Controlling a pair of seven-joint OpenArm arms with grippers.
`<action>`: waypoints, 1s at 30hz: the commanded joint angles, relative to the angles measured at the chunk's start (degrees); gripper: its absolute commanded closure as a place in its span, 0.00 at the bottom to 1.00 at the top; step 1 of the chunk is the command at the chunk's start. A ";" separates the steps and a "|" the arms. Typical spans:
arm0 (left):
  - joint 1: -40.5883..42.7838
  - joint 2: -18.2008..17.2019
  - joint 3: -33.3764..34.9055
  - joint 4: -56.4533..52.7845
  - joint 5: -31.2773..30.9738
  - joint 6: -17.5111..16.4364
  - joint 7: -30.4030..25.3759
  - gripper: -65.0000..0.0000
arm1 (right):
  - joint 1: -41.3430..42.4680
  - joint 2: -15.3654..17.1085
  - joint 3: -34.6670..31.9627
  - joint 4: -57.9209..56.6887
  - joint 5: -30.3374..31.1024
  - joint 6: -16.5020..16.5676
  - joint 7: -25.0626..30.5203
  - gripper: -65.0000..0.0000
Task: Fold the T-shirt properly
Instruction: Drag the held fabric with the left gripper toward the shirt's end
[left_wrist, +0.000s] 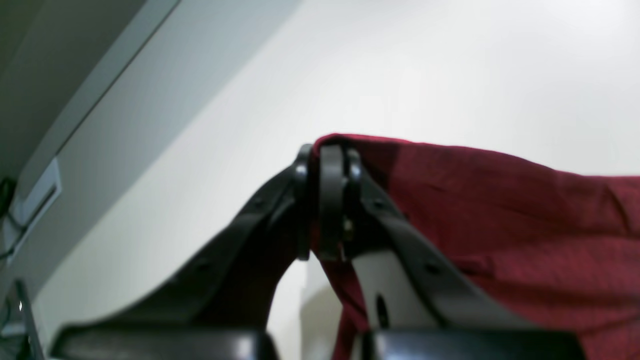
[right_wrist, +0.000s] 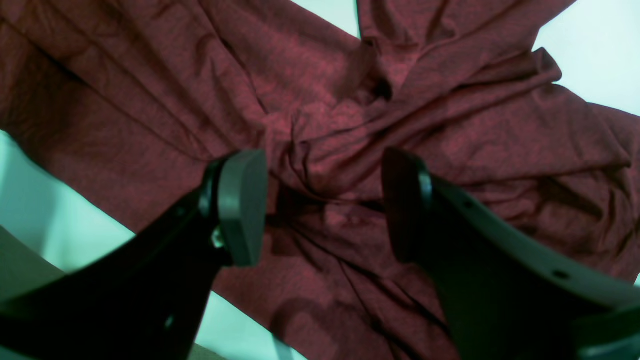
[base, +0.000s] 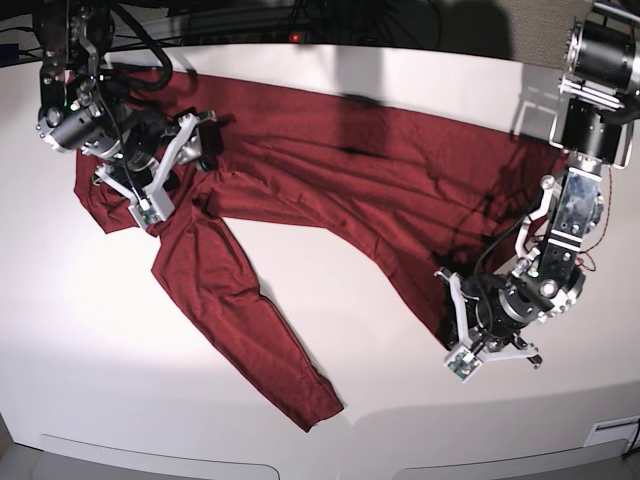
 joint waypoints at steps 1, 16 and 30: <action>-2.27 -0.50 -0.33 0.98 -0.28 -0.92 -2.08 1.00 | 0.46 0.61 0.35 1.07 0.52 0.26 0.94 0.44; -7.96 -3.37 -0.31 -2.73 -4.26 -2.10 1.73 1.00 | 0.46 -1.01 0.35 1.07 0.46 0.35 0.33 0.44; -1.57 -14.99 -0.33 6.10 -12.72 -1.95 14.49 1.00 | 0.48 -2.84 0.35 1.07 0.09 1.95 0.57 0.44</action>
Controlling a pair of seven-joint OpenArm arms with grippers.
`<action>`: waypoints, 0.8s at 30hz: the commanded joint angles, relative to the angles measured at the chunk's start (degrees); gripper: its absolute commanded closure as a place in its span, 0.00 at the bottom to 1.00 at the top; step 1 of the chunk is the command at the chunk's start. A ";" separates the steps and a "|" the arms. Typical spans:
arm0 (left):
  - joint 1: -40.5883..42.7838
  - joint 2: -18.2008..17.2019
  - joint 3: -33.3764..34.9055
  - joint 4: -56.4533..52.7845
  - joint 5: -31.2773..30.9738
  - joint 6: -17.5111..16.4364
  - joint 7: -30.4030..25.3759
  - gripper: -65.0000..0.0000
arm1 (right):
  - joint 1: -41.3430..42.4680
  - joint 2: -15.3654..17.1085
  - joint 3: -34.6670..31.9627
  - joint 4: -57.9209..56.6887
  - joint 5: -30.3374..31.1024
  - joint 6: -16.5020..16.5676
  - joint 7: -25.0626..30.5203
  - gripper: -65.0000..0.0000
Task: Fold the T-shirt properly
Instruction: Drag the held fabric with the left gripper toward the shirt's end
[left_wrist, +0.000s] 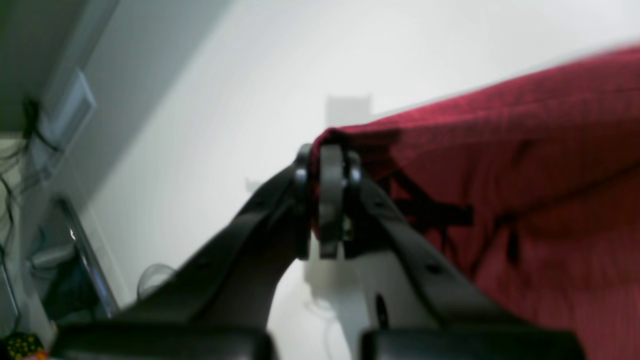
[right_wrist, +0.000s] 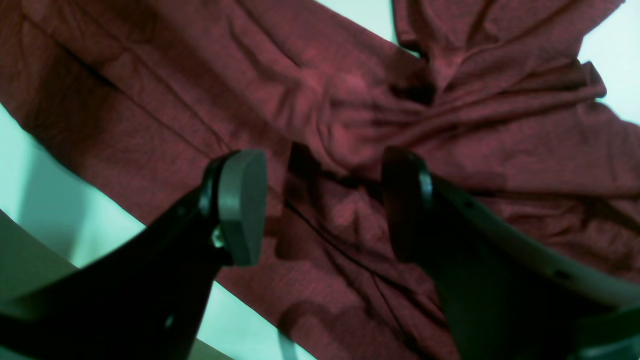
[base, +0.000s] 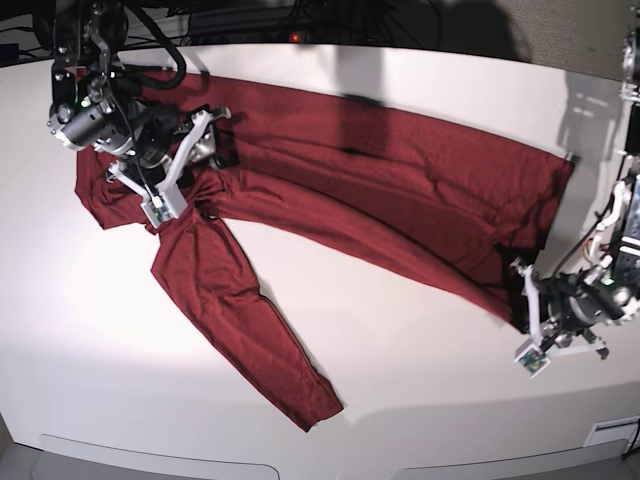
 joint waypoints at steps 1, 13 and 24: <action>-0.39 -1.66 -0.39 2.32 -1.57 0.13 0.26 1.00 | 0.48 0.52 0.35 1.07 0.55 0.46 0.94 0.44; 10.62 -10.58 -0.39 14.97 -2.69 5.88 2.75 1.00 | 0.48 0.52 0.35 1.07 0.52 0.46 0.92 0.44; 13.25 -11.87 -0.39 14.97 -2.47 7.67 2.80 1.00 | 0.48 0.52 0.35 1.07 0.55 0.63 0.90 0.44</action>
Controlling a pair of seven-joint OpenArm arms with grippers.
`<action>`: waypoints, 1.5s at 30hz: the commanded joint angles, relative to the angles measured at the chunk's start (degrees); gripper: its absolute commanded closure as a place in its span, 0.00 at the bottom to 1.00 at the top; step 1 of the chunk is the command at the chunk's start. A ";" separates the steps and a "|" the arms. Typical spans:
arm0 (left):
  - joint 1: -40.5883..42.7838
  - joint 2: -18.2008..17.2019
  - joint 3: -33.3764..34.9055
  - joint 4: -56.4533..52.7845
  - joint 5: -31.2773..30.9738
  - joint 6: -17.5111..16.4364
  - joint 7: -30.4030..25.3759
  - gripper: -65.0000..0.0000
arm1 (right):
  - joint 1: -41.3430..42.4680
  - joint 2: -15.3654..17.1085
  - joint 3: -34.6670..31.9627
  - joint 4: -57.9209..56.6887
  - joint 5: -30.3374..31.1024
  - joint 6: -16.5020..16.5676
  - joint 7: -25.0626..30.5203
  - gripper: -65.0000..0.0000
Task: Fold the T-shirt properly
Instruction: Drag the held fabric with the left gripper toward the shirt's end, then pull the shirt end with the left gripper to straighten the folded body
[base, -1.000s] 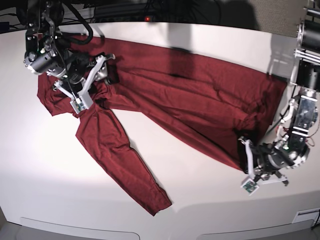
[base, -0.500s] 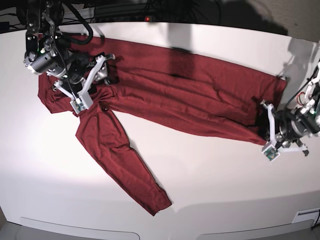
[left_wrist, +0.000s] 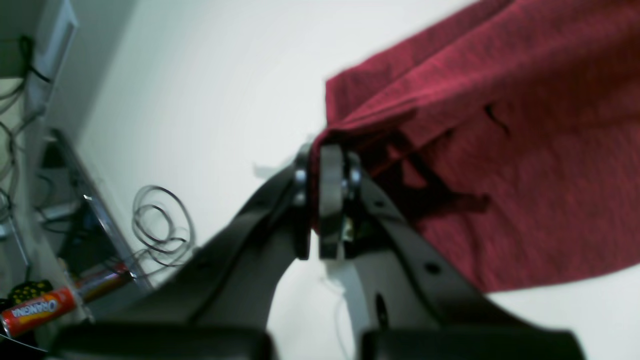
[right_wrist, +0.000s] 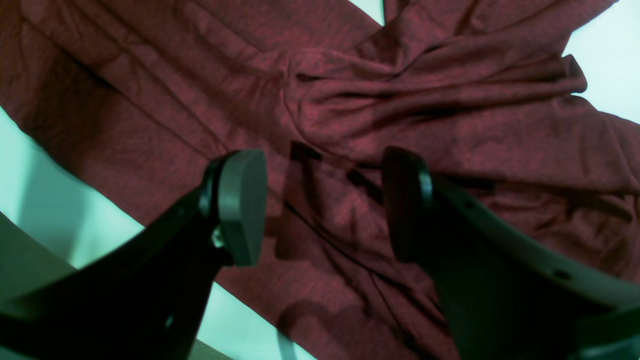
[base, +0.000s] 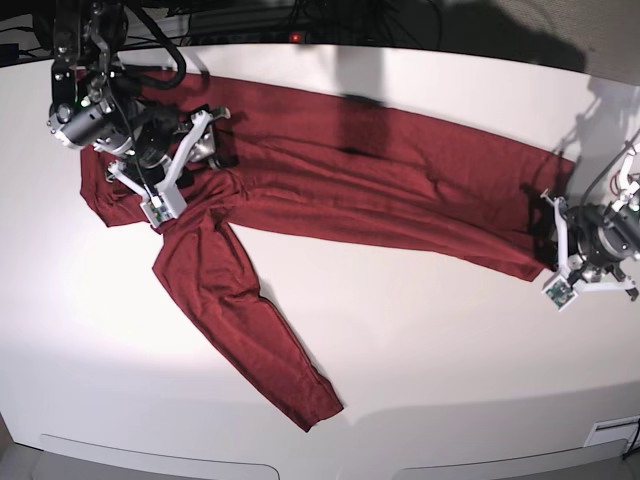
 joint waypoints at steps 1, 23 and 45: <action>-0.61 -1.18 -0.70 0.74 0.46 0.44 -0.46 1.00 | 0.48 0.52 0.35 1.07 0.52 0.61 0.92 0.44; 2.71 -1.16 -0.70 0.74 6.45 0.46 -0.48 0.65 | 0.48 0.55 0.35 1.07 -4.46 0.79 0.85 0.44; 2.36 22.84 -0.70 -3.30 11.65 15.91 -5.57 0.66 | 4.63 0.28 0.35 -19.91 -5.42 2.93 11.34 0.44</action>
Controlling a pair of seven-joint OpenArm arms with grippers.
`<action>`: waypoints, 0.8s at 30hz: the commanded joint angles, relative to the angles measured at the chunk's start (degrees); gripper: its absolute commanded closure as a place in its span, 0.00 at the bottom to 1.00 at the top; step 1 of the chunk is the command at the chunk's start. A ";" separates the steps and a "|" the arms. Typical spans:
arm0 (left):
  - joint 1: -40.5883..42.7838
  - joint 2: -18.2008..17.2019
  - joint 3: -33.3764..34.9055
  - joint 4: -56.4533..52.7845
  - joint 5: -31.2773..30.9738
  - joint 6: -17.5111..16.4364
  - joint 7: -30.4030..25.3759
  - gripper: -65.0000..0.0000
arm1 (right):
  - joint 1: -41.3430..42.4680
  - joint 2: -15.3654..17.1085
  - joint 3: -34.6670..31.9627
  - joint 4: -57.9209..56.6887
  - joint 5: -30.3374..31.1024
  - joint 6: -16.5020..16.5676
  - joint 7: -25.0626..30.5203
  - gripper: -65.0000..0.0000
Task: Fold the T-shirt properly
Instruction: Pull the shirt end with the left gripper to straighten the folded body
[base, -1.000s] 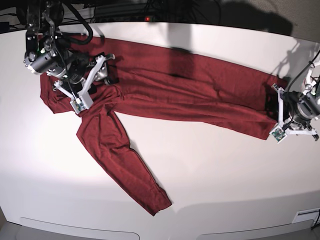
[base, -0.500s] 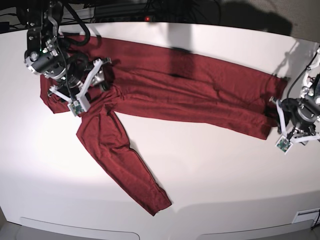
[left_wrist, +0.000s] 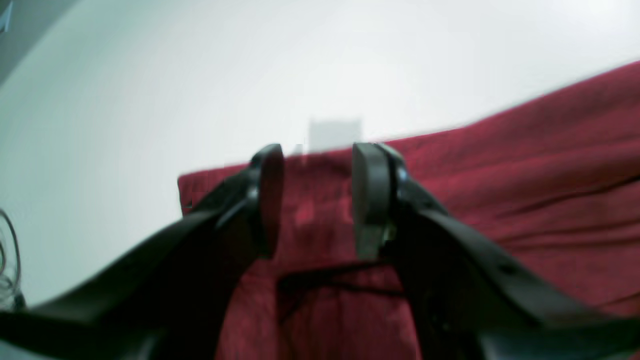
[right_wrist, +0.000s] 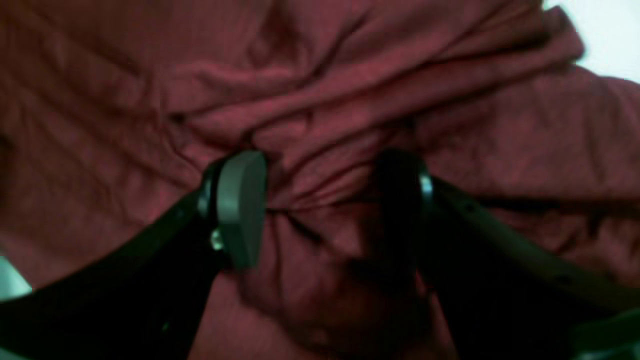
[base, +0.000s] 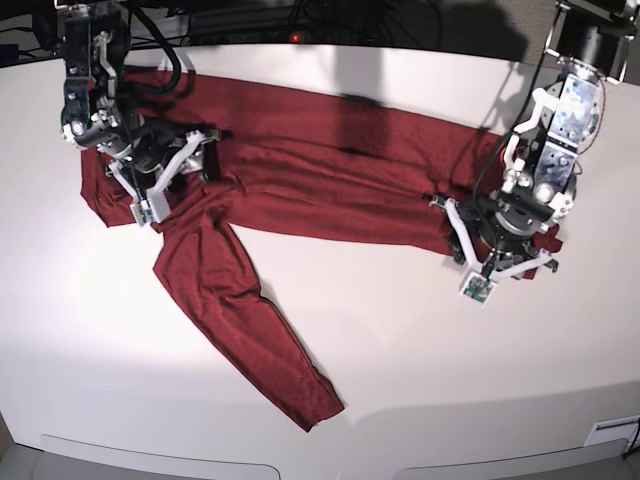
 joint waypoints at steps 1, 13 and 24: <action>-1.07 -0.50 -0.55 -0.59 0.85 0.48 0.02 0.66 | 0.39 0.72 0.20 -0.85 -1.03 0.39 -1.18 0.44; 0.70 -1.99 -0.55 -7.50 7.39 4.55 9.33 0.66 | 7.19 7.08 0.20 -6.64 -4.07 0.26 -2.97 0.44; 2.99 -2.25 -0.55 -7.50 7.23 7.93 15.06 0.66 | 5.90 10.56 0.20 -7.34 1.53 3.34 -8.37 0.44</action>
